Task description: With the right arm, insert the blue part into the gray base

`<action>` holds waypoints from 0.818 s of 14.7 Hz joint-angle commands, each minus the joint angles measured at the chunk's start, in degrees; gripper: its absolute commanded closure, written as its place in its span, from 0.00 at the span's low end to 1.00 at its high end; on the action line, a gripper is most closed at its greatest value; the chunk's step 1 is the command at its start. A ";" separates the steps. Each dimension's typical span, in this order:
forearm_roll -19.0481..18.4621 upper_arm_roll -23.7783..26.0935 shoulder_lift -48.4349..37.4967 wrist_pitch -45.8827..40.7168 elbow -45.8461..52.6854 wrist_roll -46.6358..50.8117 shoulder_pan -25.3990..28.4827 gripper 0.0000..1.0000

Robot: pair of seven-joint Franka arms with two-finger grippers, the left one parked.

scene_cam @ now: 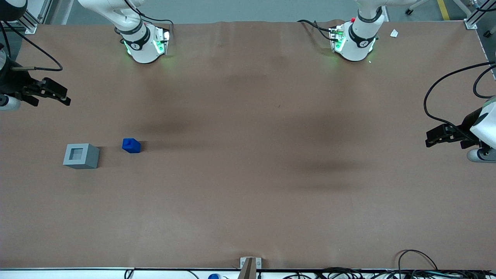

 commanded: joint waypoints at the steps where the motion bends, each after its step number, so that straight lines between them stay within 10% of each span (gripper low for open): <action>1: 0.23 0.98 -1.13 0.16 -0.87 1.39 -0.54 0.00; 12: 0.06 1.33 6.16 10.32 -7.17 0.78 1.56 0.00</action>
